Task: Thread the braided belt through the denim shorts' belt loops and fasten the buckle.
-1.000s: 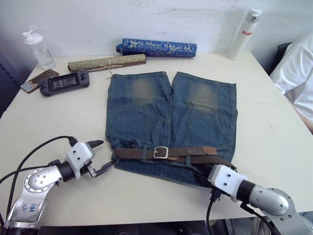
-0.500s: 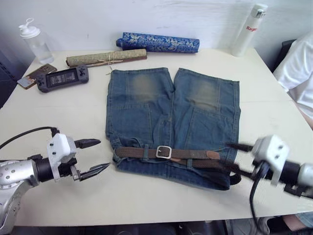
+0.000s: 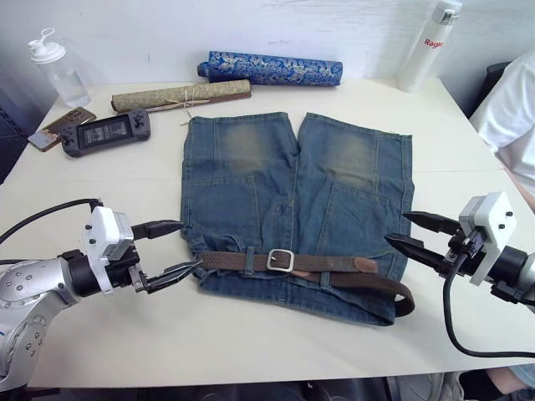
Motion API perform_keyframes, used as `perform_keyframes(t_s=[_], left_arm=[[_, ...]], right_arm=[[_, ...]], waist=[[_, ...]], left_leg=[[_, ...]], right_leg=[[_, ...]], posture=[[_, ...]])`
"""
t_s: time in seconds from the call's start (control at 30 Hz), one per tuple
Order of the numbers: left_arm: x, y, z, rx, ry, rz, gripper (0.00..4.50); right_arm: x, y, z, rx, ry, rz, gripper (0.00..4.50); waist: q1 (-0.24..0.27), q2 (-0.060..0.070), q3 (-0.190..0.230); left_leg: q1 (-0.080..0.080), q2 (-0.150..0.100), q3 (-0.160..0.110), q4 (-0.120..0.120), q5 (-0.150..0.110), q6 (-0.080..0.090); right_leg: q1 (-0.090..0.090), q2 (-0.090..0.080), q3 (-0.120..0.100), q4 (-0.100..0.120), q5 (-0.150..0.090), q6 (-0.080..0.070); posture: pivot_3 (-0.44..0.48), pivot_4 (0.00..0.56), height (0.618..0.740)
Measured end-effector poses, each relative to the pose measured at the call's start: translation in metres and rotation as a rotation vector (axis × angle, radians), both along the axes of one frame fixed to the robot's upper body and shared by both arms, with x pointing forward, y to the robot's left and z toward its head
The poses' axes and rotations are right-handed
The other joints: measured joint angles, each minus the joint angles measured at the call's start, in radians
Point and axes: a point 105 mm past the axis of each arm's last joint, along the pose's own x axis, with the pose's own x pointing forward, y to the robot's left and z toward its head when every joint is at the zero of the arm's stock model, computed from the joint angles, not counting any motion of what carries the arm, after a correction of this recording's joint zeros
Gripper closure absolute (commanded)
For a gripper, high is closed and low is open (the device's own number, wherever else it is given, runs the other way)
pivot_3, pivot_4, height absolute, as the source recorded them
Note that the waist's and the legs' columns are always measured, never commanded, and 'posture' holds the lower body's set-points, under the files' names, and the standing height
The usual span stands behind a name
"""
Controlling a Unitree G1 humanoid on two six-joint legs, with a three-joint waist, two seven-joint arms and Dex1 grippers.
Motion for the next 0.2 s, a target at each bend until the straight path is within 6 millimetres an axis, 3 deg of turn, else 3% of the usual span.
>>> perform_keyframes(t_s=[0.2], left_arm=[[0.0024,-0.0034,0.0018,-0.018,-0.015,-0.006,0.09]], right_arm=[[0.0012,-0.0002,0.0017,0.001,-0.008,-0.006,1.7]], waist=[[0.0,0.0,0.0]], left_leg=[[0.0,0.0,0.0,0.0,0.0,0.0]], right_leg=[[0.0,0.0,0.0,0.001,0.0,0.0]], posture=[[0.0,0.15,0.645]])
